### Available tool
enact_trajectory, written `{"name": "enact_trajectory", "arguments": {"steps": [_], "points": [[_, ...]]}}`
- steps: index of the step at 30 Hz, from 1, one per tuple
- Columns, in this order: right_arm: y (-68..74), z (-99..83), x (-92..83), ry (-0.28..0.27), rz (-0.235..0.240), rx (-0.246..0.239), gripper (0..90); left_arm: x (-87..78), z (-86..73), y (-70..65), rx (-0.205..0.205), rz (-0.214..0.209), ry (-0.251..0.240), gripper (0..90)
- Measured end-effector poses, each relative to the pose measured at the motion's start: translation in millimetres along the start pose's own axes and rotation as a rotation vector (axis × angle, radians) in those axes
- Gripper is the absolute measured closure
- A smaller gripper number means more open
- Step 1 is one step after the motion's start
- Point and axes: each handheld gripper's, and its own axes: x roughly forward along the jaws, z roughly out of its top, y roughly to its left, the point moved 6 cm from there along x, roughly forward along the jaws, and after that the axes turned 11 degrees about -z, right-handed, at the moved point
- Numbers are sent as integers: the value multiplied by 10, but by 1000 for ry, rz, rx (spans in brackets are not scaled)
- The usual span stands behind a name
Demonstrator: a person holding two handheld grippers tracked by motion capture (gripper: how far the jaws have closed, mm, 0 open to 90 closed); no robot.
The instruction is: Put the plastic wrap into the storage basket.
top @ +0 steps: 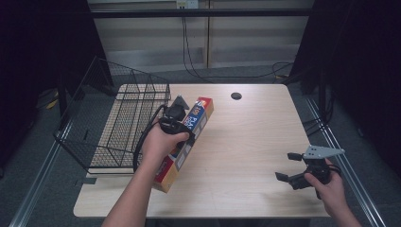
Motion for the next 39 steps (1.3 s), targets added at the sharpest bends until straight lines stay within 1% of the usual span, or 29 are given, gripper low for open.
{"name": "enact_trajectory", "arguments": {"steps": [3, 5, 6, 8, 9, 10, 11, 12, 13, 15, 16, 17, 18, 19, 21, 22, 23, 25, 27, 28, 29, 30, 33, 34, 35, 38, 39], "points": [[-5, 5, -1, -3, 5, 3, 29, -47, 14, 16, 0, 9, -3, 429], [-19, 1, -4, -6, 2, 10, 30, -76, 21, 25, -16, 6, -7, 428], [-19, 1, -4, -6, 2, 10, 30, -91, 24, 35, -12, 4, -9, 428], [-27, -3, -8, -4, 1, 14, 29, -117, 22, 45, -22, 10, -3, 428], [-30, -4, -10, -4, 6, 13, 30, -136, 25, 58, -20, 14, 3, 428], [-32, -2, -10, -8, 2, 18, 29, -138, 30, 62, -22, 12, -6, 428], [-32, -2, -10, -8, 2, 18, 29, -145, 34, 62, -34, 12, -14, 428], [-31, 1, -12, -9, 1, 18, 30, -166, 34, 74, -24, 11, -4, 429], [-31, 1, -12, -9, 1, 18, 30, -173, 36, 79, -23, 13, -7, 429], [-32, 3, -11, -12, -1, 18, 29, -198, 44, 86, -27, 11, -10, 429], [-31, 2, -11, -10, 2, 19, 29, -213, 46, 85, -35, 13, -9, 429], [-33, 0, -9, -9, 1, 17, 30, -233, 53, 91, -30, 16, -12, 429], [-34, -2, -7, -7, -1, 18, 30, -239, 57, 86, -38, 14, -20, 429], [-31, -3, -5, -7, 2, 17, 30, -264, 56, 92, -32, 17, -8, 429], [-24, -2, 0, -7, 1, 13, 30, -295, 64, 104, -36, 20, -17, 429], [-21, -1, 2, -8, 3, 12, 30, -308, 67, 110, -29, 23, -17, 429], [-21, -1, 2, -8, 3, 12, 30, -314, 71, 109, -37, 22, -25, 429], [-17, -1, 5, -6, 3, 11, 30, -335, 70, 121, -41, 27, -22, 429], [-16, -1, 4, -6, 5, 9, 30, -362, 77, 137, -38, 32, -23, 429], [-17, -1, 2, -6, 5, 10, 30, -373, 81, 138, -51, 30, -33, 429], [-20, -2, 1, -7, 3, 12, 30, -392, 80, 151, -46, 28, -29, 429], [-22, -4, 0, -6, 4, 12, 30, -414, 83, 170, -53, 30, -37, 429], [-21, -3, 2, -8, 5, 11, 30, -441, 77, 188, -58, 34, -29, 430], [-20, -3, 3, -8, 5, 11, 30, -449, 76, 193, -53, 34, -25, 430], [-17, 2, 5, -9, 4, 12, 30, -458, 76, 192, -66, 38, -29, 430], [-11, 5, 4, -9, 5, 15, 30, -497, 72, 202, -60, 39, -13, 431], [-9, 5, 3, -9, 7, 14, 30, -505, 73, 204, -65, 43, -20, 430]]}}
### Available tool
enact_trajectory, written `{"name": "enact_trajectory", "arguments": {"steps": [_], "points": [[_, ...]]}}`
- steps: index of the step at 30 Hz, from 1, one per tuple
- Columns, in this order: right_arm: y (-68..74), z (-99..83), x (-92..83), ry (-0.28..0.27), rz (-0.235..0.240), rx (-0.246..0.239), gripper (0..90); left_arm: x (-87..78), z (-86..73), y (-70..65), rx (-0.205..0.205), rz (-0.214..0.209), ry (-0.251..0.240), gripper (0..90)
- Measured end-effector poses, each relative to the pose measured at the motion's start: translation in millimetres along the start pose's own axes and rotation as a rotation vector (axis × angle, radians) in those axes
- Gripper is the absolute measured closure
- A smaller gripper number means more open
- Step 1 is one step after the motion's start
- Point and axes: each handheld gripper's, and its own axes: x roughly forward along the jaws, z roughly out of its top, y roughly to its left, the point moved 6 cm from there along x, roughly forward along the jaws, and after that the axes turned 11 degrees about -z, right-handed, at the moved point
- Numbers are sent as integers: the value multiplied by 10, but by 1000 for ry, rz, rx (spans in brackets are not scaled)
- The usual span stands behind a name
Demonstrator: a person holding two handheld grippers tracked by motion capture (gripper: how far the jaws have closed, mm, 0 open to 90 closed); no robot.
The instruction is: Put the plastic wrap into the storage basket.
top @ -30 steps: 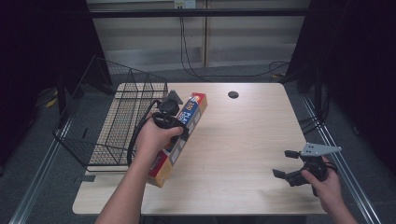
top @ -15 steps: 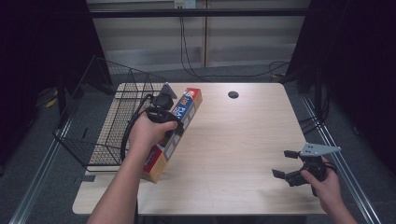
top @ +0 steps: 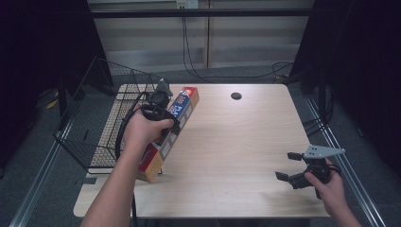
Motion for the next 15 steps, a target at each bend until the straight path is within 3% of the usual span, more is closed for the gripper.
{"name": "enact_trajectory", "arguments": {"steps": [15], "points": [[5, -4, 7, 2, -3, -3, 30, -207, 41, 79, -7, 21, -23, 430]]}}
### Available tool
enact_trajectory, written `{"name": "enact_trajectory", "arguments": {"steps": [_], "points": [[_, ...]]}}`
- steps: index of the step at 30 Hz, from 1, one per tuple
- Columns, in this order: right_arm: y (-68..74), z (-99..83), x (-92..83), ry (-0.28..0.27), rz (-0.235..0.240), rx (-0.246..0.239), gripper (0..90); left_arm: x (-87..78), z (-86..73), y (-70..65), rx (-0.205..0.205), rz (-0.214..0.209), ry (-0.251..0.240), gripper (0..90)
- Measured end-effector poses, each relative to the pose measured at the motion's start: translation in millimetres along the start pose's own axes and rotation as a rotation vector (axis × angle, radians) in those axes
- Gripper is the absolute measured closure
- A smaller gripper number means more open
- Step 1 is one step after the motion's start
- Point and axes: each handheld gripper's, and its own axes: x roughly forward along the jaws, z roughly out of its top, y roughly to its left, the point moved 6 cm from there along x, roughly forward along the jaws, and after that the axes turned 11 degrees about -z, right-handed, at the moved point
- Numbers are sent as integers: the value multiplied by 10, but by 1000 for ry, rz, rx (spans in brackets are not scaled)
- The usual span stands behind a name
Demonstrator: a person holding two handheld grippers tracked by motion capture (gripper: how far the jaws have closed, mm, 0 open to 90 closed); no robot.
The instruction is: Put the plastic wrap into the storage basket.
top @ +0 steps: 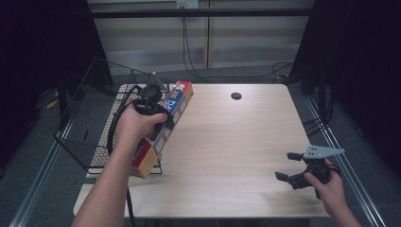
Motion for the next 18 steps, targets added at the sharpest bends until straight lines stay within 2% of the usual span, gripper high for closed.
{"name": "enact_trajectory", "arguments": {"steps": [3, 5, 9, 15, 18], "points": [[1, 0, 0, 0, 1, 0, 30, -40, 2, 16, -14, -3, 0, 430], [1, 3, -1, -1, 1, 0, 30, -74, 3, 30, -9, -5, 2, 431], [1, 3, -1, 0, 3, -2, 30, -125, 16, 69, -20, 3, -17, 431], [2, 6, -2, -3, 0, -1, 30, -205, 19, 124, -28, 16, -10, 431], [0, 3, 2, -3, -3, -5, 30, -235, 33, 145, -40, 21, -26, 431]]}}
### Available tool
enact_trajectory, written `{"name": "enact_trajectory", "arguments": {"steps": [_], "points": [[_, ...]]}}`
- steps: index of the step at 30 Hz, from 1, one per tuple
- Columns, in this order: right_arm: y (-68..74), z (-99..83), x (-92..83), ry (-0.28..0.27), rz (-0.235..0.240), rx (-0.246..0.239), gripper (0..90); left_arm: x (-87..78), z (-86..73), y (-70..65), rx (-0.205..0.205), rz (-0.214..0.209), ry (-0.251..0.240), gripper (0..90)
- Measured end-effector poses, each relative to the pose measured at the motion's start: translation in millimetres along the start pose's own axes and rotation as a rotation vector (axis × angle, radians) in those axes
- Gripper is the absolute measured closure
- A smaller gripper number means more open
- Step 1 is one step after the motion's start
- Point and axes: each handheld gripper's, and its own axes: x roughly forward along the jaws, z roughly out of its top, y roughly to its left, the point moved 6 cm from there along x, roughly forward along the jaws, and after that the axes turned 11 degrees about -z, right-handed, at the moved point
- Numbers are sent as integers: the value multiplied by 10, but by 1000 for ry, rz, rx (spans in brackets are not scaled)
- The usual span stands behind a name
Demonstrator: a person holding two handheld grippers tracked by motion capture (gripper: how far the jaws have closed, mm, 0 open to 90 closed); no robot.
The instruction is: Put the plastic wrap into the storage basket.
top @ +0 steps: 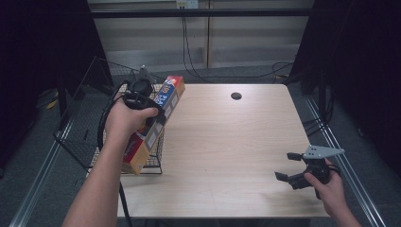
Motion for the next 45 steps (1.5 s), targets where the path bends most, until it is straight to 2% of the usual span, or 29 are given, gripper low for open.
{"name": "enact_trajectory", "arguments": {"steps": [9, 12, 14, 18, 24, 27, 32, 40, 45], "points": [[-1, -3, -2, 4, 2, 6, 30, -99, 42, 30, -1, 13, -5, 431], [3, 0, -1, 2, 3, 3, 30, -111, 48, 39, -6, 12, 4, 431], [4, 0, 0, 1, 3, 3, 30, -110, 56, 41, -23, 11, -6, 431], [-3, -7, 1, 3, 0, 2, 30, -144, 72, 66, -27, 8, -11, 431], [-6, -8, 4, 4, 1, 2, 30, -206, 93, 133, -38, 19, -18, 431], [6, -7, 7, 7, 10, -2, 30, -230, 97, 161, -57, 24, -26, 431], [25, -9, 27, 10, 8, -5, 30, -275, 93, 211, -59, 30, -30, 431], [23, -9, 31, 14, 8, -7, 30, -321, 102, 283, -68, 46, -17, 432], [24, -9, 35, 16, 8, -12, 30, -358, 123, 322, -87, 43, -40, 432]]}}
